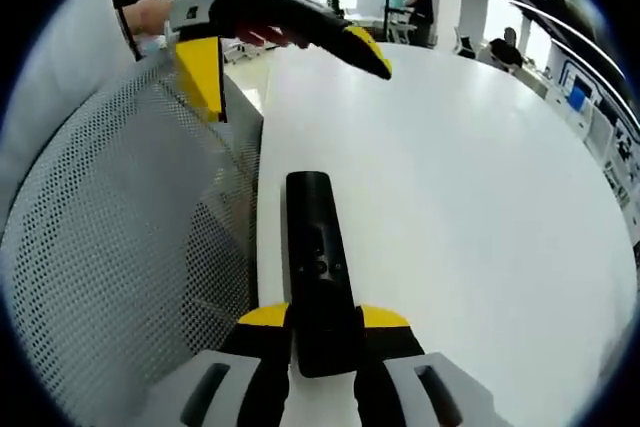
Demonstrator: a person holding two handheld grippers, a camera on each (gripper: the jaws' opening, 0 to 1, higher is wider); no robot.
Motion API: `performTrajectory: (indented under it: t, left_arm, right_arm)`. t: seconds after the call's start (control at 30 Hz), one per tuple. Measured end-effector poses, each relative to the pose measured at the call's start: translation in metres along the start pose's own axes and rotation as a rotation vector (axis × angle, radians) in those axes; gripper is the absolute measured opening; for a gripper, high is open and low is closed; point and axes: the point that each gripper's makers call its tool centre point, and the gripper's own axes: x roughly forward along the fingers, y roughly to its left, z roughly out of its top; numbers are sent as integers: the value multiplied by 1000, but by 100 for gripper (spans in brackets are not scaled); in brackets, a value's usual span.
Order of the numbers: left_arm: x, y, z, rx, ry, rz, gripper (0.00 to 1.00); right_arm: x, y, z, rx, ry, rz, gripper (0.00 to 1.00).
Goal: Press the specified remote control buttons in sequence, fully releasing each button before pressing the next.
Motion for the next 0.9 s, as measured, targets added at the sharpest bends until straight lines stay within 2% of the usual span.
performTrajectory:
  t: [0.07,0.13,0.17,0.2,0.3,0.43,0.5,0.53,0.57,0.6,0.67,0.77,0.83,0.9]
  left_arm:
    - [-7,7,10,6,-48,50,87]
    - [-15,13,21,12,-123,90,98]
    - [-18,14,24,-4,-152,103,99]
    - [-22,14,26,-12,-172,103,100]
    - [-36,20,37,-21,-271,158,100]
    - [-51,26,40,16,-343,236,100]
    - [-54,25,38,-23,-364,241,100]
    - [-55,26,39,-48,-385,244,100]
    - [-57,25,42,-55,-419,243,100]
    - [-62,28,46,-38,-463,269,100]
    - [-68,32,47,14,-473,322,100]
    - [-70,39,39,4,-456,379,100]
    - [-66,42,26,-19,-397,382,100]
    - [-60,41,15,-32,-337,370,100]
  right_arm:
    - [0,0,1,2,1,4,22]
    - [0,0,0,2,4,4,22]
    - [0,0,0,-3,6,4,22]
    - [1,0,0,-3,10,5,22]
    - [1,0,0,-1,20,9,22]
    - [0,0,0,6,26,9,22]
    - [1,0,1,33,19,6,22]
    - [1,0,3,77,8,3,23]
    - [0,-1,2,80,11,2,23]
    - [0,-1,3,73,12,6,23]
    - [0,0,2,54,24,11,23]
    - [1,-1,4,43,27,6,25]
    - [2,-1,7,48,27,8,29]
    - [3,-1,4,3,52,1,25]
